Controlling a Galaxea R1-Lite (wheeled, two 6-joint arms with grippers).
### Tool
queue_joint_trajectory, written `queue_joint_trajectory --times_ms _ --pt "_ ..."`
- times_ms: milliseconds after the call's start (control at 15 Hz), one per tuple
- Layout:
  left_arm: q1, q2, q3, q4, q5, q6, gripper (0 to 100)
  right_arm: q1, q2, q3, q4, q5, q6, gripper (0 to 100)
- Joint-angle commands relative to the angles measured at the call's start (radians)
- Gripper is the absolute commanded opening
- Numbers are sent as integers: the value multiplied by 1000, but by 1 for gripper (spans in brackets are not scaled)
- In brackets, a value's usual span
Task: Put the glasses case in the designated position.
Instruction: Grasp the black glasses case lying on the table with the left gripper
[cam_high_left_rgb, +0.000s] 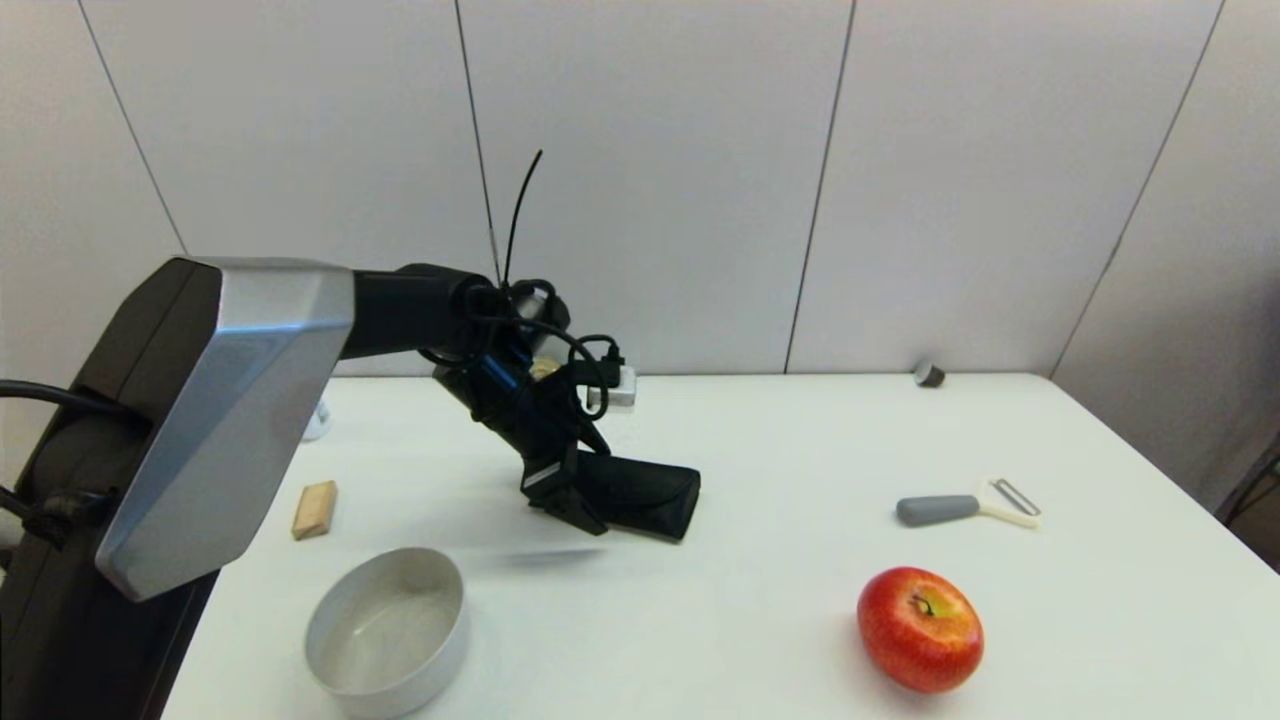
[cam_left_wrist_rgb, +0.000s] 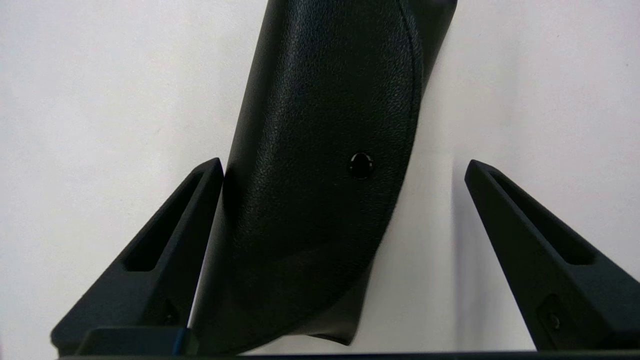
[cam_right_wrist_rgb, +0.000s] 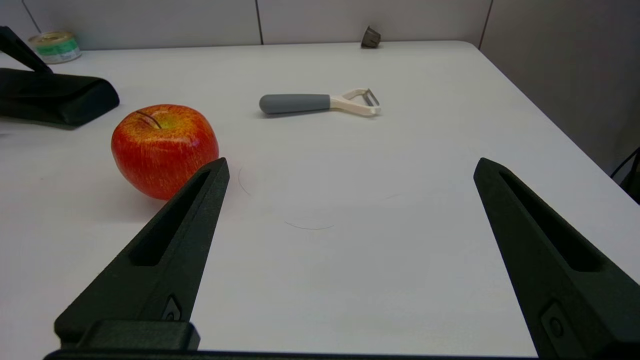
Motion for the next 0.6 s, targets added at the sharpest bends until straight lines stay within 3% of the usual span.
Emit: queue_joint_trajectory --times_ms 67,267,333,600 --pt "-1 9 0 6 -2 6 100 0 1 0 0 -2 0 100" --pt "-1 10 0 6 -1 6 100 0 1 0 0 0 0 100" --pt "-1 10 0 5 -1 4 0 0 1 0 0 0 0 100" --pt "1 9 0 6 -1 4 0 0 1 0 0 -2 0 100"
